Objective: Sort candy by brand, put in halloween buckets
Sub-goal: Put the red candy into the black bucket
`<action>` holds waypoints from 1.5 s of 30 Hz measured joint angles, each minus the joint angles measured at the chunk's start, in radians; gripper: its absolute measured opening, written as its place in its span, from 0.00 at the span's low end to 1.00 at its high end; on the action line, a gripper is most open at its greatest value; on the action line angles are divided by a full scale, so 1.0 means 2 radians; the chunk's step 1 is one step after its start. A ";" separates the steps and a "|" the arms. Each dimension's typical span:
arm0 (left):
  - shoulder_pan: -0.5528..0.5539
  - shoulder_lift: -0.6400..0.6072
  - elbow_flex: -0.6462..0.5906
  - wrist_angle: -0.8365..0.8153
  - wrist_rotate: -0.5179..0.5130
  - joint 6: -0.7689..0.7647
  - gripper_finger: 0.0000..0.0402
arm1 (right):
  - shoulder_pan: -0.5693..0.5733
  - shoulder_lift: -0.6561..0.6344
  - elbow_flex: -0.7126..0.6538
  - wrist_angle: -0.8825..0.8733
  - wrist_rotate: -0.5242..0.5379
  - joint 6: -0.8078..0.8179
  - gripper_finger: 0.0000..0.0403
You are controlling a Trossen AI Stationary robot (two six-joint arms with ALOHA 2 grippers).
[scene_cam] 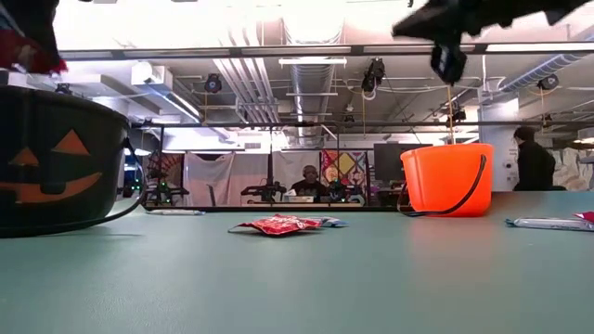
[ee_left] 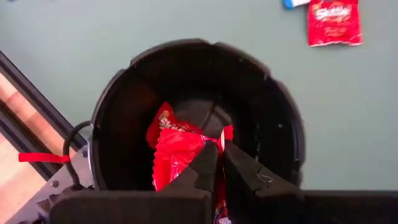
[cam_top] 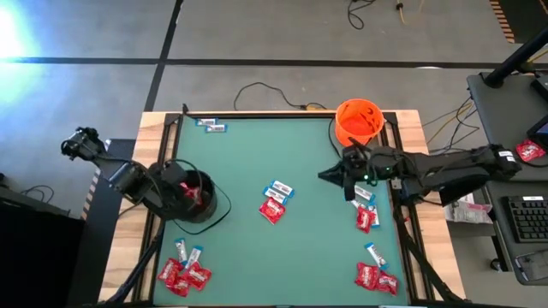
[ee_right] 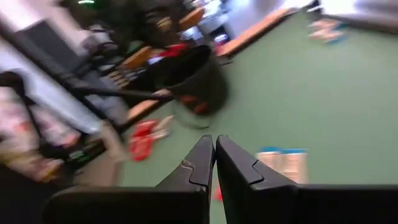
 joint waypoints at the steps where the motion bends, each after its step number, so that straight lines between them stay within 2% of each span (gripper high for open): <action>1: 0.000 0.000 -0.008 0.004 -0.001 -0.001 0.00 | 0.007 0.011 0.008 0.018 -0.011 0.001 0.03; 4: 0.009 0.003 -0.029 0.006 -0.003 -0.005 0.00 | 0.025 0.043 0.036 0.071 -0.024 0.021 0.03; 7: 0.024 0.007 -0.051 0.007 -0.002 -0.011 0.05 | 0.039 0.070 0.064 0.078 -0.029 0.042 0.03; 12: 0.044 0.007 -0.082 0.015 -0.026 -0.010 0.20 | 0.057 0.113 0.104 0.075 -0.068 0.041 0.03; 16: 0.055 0.006 -0.070 0.028 -0.014 -0.002 0.36 | 0.059 0.146 0.140 0.062 -0.088 0.043 0.03; 19: 0.056 0.006 -0.034 0.099 -0.059 0.034 0.47 | 0.058 0.165 0.184 0.002 -0.091 0.034 0.03; 21: 0.059 0.008 -0.020 0.180 -0.102 0.081 0.53 | 0.059 0.177 0.222 -0.064 -0.092 0.018 0.03; 23: 0.075 0.019 -0.017 0.256 -0.120 0.133 0.57 | 0.062 0.188 0.263 -0.145 -0.092 0.001 0.03; 28: 0.131 0.099 -0.019 0.344 -0.081 0.195 0.64 | 0.090 0.212 0.351 -0.315 -0.057 -0.019 0.03; 31: 0.150 0.159 -0.019 0.390 -0.050 0.213 0.67 | 0.113 0.221 0.378 -0.377 -0.035 -0.013 0.03; 39: 0.166 0.304 0.026 0.419 -0.038 0.203 0.73 | 0.180 0.223 0.377 -0.392 0.033 0.072 0.03; 45: 0.186 0.399 0.078 0.420 0.006 0.216 0.77 | 0.219 0.242 0.376 -0.391 0.060 0.136 0.03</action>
